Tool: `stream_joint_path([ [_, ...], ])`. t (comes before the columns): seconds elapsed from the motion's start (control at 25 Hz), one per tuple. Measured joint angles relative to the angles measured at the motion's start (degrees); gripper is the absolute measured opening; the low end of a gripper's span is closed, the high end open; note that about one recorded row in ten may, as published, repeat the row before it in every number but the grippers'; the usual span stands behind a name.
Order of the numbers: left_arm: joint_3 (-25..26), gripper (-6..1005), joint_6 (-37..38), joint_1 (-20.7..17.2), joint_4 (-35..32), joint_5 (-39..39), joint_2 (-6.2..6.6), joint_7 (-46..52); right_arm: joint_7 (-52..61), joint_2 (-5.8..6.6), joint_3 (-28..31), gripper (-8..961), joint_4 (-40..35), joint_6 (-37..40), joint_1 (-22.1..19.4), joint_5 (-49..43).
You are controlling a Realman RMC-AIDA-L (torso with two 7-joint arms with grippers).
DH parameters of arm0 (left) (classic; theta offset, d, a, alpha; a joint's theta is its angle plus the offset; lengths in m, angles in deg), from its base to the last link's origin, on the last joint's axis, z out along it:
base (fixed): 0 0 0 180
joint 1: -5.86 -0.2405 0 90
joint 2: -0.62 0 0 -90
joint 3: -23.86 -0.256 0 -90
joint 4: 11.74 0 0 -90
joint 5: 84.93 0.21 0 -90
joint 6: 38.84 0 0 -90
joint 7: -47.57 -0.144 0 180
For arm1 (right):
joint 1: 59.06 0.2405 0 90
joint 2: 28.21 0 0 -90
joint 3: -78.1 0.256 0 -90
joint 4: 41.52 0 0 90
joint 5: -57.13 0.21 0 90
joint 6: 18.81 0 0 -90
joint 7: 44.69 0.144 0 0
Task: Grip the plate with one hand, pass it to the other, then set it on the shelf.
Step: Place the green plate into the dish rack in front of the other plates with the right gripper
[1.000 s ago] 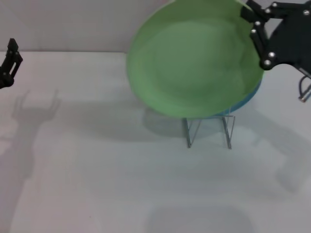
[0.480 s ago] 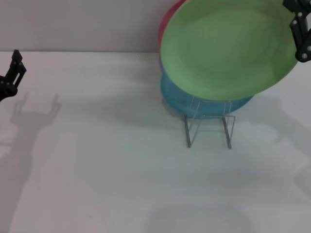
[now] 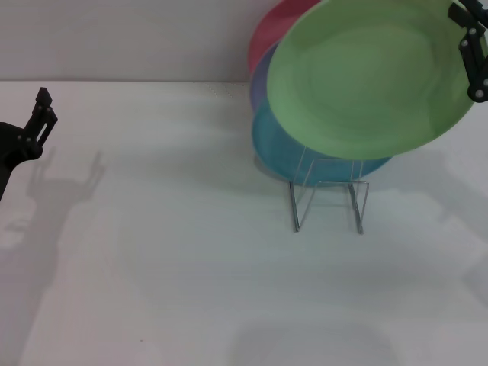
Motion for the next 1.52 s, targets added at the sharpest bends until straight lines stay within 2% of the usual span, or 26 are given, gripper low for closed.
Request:
stream_joint_path([
  [0.24, -0.6, 808, 0.0, 0.2, -0.1, -0.1, 0.00, -0.1, -0.4, 0.03, 1.9, 24, -3.0, 0.0, 1.9, -2.1],
  [1.08, -0.7, 808, 0.0, 1.0, -0.4, 0.1, 0.00, -0.4, -0.5, -0.04, 2.8, 24, -8.4, 0.5, 3.7, -5.6],
  [1.52, -0.7, 808, 0.0, 1.5, -1.1, 0.1, 0.00, -0.5, -0.6, -0.42, 3.0, 23, -14.4, 3.0, 5.9, -7.1],
])
